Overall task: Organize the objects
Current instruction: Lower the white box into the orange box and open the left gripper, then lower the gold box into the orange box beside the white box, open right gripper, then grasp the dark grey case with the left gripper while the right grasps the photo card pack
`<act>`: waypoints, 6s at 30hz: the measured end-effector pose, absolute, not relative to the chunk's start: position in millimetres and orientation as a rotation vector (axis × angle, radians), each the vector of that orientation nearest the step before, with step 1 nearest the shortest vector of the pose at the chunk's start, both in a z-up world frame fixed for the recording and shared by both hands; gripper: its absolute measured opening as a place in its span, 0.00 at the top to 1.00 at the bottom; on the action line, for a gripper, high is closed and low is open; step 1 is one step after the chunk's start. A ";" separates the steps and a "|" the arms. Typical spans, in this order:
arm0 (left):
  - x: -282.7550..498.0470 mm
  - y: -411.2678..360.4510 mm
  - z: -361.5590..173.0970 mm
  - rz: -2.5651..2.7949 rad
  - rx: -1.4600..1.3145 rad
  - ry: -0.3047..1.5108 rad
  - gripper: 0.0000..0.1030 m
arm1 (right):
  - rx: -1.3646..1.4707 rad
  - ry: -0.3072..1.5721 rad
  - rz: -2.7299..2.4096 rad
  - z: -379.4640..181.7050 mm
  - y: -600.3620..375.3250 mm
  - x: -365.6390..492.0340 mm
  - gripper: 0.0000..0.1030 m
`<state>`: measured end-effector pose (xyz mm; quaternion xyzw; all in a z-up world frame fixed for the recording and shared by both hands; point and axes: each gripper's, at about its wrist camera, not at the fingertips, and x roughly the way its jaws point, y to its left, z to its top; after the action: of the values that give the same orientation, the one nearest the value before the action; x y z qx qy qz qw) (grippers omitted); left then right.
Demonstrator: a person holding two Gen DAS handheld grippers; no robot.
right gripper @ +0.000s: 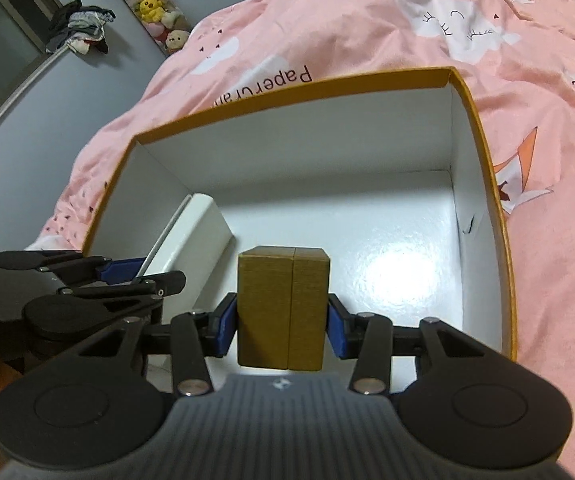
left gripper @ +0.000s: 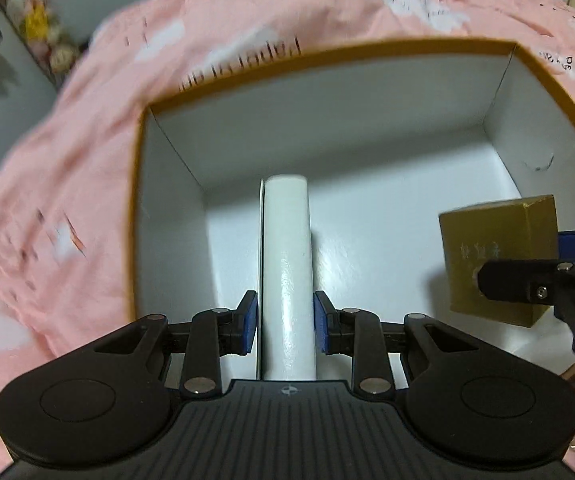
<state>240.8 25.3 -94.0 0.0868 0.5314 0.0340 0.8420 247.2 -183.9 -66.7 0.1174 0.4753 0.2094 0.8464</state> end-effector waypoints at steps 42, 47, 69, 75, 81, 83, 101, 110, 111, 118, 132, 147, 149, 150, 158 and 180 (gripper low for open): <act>216.6 68.9 -67.5 -0.062 -0.220 0.988 0.72 | 0.253 1.081 0.358 -75.3 -169.5 242.6 0.54; 222.7 64.7 -82.1 -0.102 -0.239 1.064 0.73 | 0.243 1.080 0.369 -75.2 -165.9 240.8 0.54; 185.5 149.7 -38.7 0.070 -0.431 0.794 0.73 | 0.106 1.134 0.309 -85.4 -130.3 270.8 0.54; 186.7 161.0 -56.5 0.055 -0.496 0.826 0.73 | 0.112 1.178 0.384 -86.5 -106.0 270.0 0.54; 185.5 171.8 -61.4 0.040 -0.541 0.820 0.73 | 0.163 1.236 0.453 -89.6 -89.7 264.5 0.54; 186.5 173.5 -62.7 0.032 -0.550 0.820 0.73 | 0.149 1.234 0.466 -89.8 -83.0 262.8 0.54; 193.0 163.8 -74.9 0.035 -0.522 0.862 0.79 | -0.832 0.596 0.734 -52.6 -18.4 256.2 0.54; 196.7 167.8 -80.8 0.019 -0.551 0.878 0.79 | -1.105 0.473 0.827 -82.7 7.1 280.3 0.54; 197.1 167.6 -81.4 0.018 -0.551 0.880 0.79 | -1.123 0.458 0.826 -85.5 7.0 281.6 0.54; 197.3 167.3 -82.0 0.020 -0.548 0.883 0.80 | -1.121 0.437 0.788 -87.4 6.8 291.7 0.50; 196.5 166.1 -78.0 0.022 -0.547 0.879 0.80 | -0.998 0.578 0.781 -93.3 -4.1 288.0 0.89; 144.0 138.3 -14.2 -0.024 -0.441 0.715 0.75 | -0.643 0.587 0.658 -8.4 -59.4 224.5 0.62; 130.7 126.0 -5.8 -0.053 -0.415 0.701 0.70 | -0.534 0.595 0.631 7.3 -79.1 206.3 0.60; 123.7 118.1 -2.6 -0.073 -0.398 0.705 0.69 | -0.476 0.601 0.613 13.4 -89.1 196.6 0.60; 104.1 82.2 -31.9 -0.182 -0.411 0.887 0.69 | -0.150 0.714 0.505 10.7 -159.9 127.1 0.60; 140.6 73.7 -172.5 -0.110 -0.600 1.146 0.21 | -0.340 0.958 0.521 -88.9 -154.0 118.1 0.57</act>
<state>140.6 73.7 -172.5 -0.2794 0.5336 -0.0513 0.7966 118.1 -154.0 -88.9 -0.1608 0.4532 0.2467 0.8413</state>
